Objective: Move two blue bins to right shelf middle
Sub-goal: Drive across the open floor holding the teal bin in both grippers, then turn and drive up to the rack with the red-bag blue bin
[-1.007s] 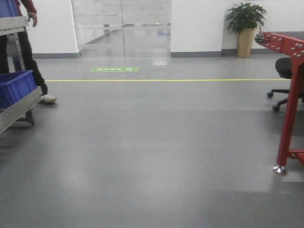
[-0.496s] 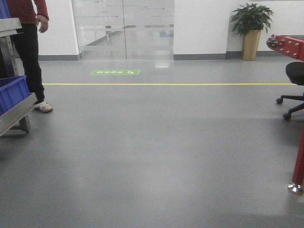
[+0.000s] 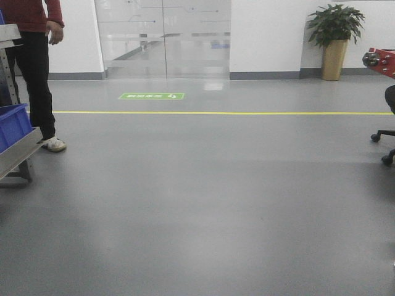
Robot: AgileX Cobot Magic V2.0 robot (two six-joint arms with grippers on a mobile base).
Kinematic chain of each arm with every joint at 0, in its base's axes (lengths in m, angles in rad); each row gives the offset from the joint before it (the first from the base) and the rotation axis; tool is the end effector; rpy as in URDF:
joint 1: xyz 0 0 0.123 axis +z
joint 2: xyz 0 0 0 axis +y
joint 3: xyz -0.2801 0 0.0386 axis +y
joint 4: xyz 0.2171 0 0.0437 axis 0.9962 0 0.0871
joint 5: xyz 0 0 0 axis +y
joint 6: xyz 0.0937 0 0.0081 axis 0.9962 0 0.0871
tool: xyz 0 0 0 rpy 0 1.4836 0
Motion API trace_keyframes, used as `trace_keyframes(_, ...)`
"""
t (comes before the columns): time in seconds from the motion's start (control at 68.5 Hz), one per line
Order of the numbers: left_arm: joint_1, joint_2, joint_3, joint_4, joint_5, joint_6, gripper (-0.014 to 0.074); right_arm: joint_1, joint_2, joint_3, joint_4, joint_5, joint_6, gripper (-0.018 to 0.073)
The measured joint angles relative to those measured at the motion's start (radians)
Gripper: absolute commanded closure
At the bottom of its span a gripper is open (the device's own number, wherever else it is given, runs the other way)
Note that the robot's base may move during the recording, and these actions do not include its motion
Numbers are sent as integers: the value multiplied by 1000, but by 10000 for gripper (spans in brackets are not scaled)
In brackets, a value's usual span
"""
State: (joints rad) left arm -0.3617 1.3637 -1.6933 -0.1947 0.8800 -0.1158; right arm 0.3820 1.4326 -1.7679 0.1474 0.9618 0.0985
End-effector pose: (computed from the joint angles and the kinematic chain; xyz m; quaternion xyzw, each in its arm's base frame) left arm 0.2335 -0.1034 0.4758 0.0906 0.8417 -0.2173 0.4858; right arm 0.2469 0.1114 0.4708 -0.1158 0.8598 0.1882 0.4603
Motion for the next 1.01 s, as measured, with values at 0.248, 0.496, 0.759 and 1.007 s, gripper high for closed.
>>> trace_keyframes(0.248, 0, 0, 0, 0, -4, 0, 707, 0, 0, 0, 0, 0, 0, 713)
trace_keyframes(0.496, 0, 0, 0, 0, -8, 0, 707, 0, 0, 0, 0, -2, 0, 713)
trace_keyframes(0.759, 0, 0, 0, -2, -12, 2, 707, 0, 0, 0, 0, -4, 0, 713)
trace_keyframes(1.007, 0, 0, 0, -2, -12, 4, 707, 0, 0, 0, 0, -5, 0, 713)
